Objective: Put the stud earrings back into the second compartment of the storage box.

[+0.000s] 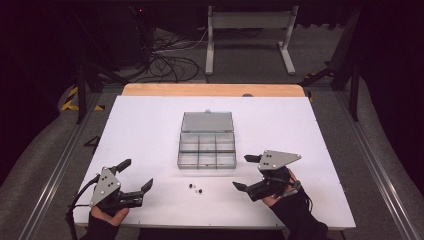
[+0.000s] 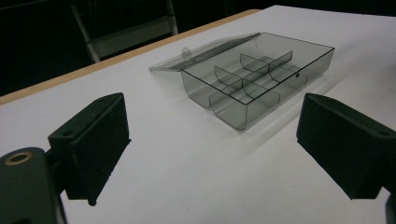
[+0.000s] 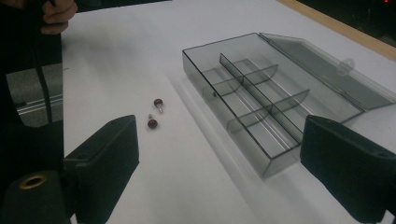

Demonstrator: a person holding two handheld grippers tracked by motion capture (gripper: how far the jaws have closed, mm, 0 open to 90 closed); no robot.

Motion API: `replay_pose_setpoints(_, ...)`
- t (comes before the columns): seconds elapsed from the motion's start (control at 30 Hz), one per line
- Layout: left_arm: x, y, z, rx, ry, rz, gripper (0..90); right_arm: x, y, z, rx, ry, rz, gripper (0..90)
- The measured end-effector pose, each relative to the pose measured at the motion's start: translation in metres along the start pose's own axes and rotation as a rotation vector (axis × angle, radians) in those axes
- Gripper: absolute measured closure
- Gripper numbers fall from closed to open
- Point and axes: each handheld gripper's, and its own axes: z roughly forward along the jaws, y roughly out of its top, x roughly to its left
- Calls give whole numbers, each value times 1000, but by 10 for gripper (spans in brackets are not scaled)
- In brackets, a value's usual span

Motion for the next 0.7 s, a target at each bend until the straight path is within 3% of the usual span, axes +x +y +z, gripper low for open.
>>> replay_pose_setpoints(0.7, 1, 0, 0, 4, -11, -3, 103, 20, 28, 57, 46, 101, -60, 122)
